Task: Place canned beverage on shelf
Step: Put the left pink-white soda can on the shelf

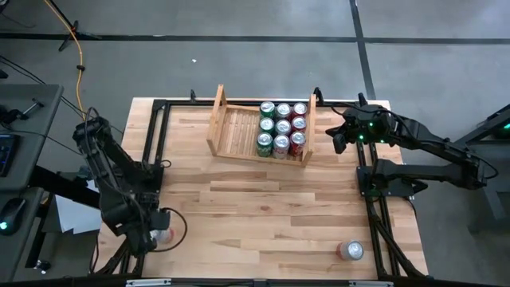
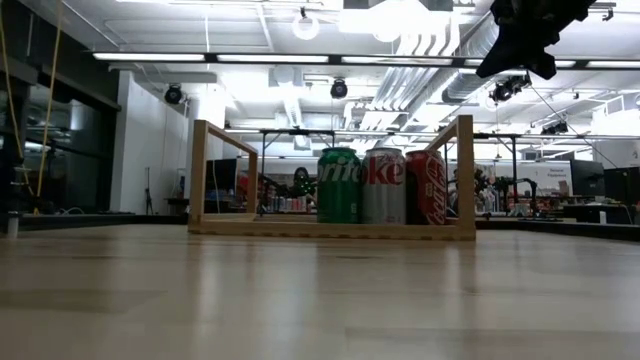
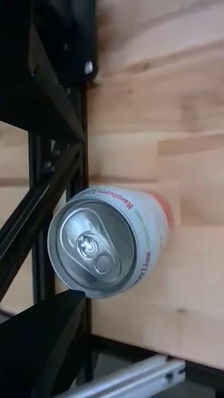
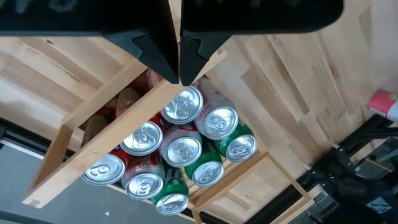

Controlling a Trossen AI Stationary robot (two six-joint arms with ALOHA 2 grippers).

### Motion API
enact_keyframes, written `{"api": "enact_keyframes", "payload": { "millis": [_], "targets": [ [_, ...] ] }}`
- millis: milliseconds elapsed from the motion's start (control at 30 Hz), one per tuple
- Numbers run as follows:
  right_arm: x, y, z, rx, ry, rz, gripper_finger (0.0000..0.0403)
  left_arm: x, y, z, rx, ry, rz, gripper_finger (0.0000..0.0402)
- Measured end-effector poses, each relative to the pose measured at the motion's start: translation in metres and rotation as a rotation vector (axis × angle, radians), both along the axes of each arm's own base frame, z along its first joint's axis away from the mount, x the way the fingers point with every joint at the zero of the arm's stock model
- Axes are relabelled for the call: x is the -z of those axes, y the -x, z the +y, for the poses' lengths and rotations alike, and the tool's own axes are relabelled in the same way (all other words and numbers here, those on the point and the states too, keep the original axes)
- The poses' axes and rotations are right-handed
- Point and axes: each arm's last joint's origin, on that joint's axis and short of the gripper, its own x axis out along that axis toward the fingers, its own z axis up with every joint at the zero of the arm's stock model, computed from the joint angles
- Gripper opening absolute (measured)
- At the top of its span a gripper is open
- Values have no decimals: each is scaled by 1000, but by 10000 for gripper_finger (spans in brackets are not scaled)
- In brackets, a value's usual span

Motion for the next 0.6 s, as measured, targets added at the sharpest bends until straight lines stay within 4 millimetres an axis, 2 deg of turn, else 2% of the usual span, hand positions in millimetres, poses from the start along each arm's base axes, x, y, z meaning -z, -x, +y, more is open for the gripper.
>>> {"api": "enact_keyframes", "payload": {
  "millis": [300,600],
  "targets": [
    [0,0,0,0,0,0,0,9,5,-6,49,70,-44,397],
    [0,0,-1,22,14,6,0,15,7,-2,49,13,-42,397]
  ]
}}
